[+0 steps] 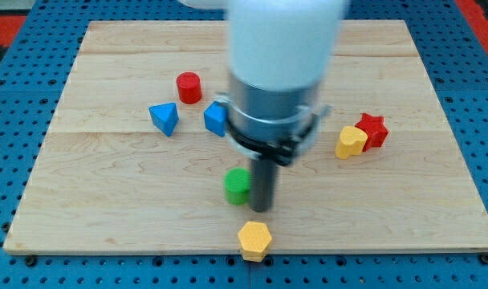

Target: Move the green circle to the left of the triangle

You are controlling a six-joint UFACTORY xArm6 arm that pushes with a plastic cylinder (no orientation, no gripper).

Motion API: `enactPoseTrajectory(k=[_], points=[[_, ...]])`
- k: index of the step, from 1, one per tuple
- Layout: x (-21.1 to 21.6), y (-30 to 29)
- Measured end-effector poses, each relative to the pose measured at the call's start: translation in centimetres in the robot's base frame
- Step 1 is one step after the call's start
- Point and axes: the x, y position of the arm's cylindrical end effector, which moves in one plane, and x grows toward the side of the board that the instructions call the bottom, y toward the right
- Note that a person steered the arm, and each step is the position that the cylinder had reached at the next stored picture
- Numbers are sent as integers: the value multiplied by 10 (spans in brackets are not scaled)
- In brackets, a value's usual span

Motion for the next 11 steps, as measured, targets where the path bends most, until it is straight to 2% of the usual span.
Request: enactPoseTrajectory(k=[1, 3, 4, 5, 6, 8, 9, 10, 11], points=[[-35, -86], [-35, -66], [-70, -62], [-93, -93], [-96, -149], [-68, -123], [-53, -144], [-50, -194], [-56, -209]])
